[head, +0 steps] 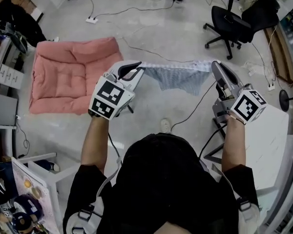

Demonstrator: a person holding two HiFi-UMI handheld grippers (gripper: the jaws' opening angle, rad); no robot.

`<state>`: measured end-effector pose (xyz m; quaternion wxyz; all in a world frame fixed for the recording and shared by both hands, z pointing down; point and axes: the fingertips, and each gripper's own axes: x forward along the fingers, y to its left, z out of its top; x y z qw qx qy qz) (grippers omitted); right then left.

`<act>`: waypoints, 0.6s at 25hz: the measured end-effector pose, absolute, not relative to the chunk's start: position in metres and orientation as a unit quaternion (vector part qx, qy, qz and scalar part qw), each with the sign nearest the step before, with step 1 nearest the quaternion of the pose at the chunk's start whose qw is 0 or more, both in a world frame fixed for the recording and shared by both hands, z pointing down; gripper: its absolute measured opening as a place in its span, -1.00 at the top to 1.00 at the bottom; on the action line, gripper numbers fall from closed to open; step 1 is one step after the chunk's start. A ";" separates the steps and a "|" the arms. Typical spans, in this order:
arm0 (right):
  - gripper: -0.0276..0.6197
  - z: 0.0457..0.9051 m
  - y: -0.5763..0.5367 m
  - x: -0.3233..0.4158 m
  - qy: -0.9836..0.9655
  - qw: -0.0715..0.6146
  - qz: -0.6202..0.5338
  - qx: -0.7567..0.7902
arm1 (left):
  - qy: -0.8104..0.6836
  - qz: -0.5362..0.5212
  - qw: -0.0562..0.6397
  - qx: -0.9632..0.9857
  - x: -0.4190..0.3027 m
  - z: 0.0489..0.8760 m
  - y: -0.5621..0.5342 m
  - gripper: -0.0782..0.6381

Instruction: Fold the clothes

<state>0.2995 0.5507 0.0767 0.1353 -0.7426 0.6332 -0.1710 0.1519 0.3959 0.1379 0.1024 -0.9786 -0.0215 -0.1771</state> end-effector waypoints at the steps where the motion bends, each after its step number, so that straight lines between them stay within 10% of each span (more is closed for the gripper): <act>1: 0.78 0.074 0.552 0.285 0.632 0.137 -0.167 -0.745 | -0.025 -0.173 0.102 -0.979 0.137 0.134 0.397 0.68; 15: 0.78 0.063 0.549 0.088 0.646 0.121 -0.156 -0.738 | -0.005 -0.129 0.101 -0.986 -0.063 0.108 0.397 0.68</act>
